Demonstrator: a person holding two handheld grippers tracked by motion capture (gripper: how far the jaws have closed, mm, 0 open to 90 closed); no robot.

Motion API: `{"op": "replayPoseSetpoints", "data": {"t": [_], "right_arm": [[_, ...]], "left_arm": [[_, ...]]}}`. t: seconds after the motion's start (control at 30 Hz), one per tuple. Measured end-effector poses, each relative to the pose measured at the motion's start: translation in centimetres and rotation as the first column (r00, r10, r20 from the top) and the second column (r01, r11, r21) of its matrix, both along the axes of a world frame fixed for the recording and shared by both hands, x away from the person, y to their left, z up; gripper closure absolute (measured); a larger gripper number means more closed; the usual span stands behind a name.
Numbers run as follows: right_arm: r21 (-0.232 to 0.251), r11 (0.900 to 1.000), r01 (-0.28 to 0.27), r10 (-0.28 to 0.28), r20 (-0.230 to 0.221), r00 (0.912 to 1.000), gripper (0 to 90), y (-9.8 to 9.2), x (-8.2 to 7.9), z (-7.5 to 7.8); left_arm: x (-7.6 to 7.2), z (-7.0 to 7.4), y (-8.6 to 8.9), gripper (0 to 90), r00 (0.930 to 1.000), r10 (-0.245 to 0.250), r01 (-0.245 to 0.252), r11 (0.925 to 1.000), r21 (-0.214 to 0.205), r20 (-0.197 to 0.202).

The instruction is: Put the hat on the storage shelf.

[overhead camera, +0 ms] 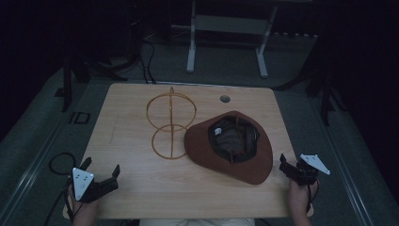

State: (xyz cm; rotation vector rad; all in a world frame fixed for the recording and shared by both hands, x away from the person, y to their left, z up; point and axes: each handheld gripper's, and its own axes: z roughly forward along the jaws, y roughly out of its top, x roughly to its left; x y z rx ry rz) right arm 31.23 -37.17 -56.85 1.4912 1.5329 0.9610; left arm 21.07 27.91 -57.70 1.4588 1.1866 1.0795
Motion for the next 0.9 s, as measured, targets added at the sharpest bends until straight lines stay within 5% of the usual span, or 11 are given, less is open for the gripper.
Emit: {"op": "replayPoseSetpoints", "data": {"t": [0.27, 0.33, 0.47, 0.77, 0.9], "right_arm": [[0.015, 0.9983, -0.056, 0.057, -0.024, 0.9981, 13.6, 0.5, -0.3, 0.5], [0.035, 0.9909, -0.130, 0.131, -0.050, 0.9900, 13.6, 1.4, -0.5, 1.2], [0.006, 0.9819, -0.189, 0.189, -0.041, 0.9811, 13.6, 2.9, -0.6, 2.3], [-0.029, 0.9601, -0.278, 0.277, -0.049, 0.9597, 13.8, 5.5, 0.5, 4.3], [-0.024, 0.9568, -0.290, 0.288, -0.056, 0.9560, 13.8, 6.2, 1.2, 5.1]], "left_arm": [[0.0, 0.0, -0.2, 1.6, 1.0000, -0.003, 0.003, 1.0000, 0.009, -0.004], [0.0, 0.0, -0.1, 1.6, 1.0000, -0.005, 0.005, 1.0000, 0.001, -0.001], [0.1, -0.1, -0.2, 1.6, 0.9997, -0.008, 0.008, 1.0000, 0.003, -0.023], [-0.1, 0.0, -0.5, 1.6, 0.9998, 0.017, -0.017, 0.9999, -0.002, -0.005], [-0.1, 0.0, -0.5, 1.6, 0.9999, -0.007, 0.006, 0.9988, -0.048, -0.015]]}}
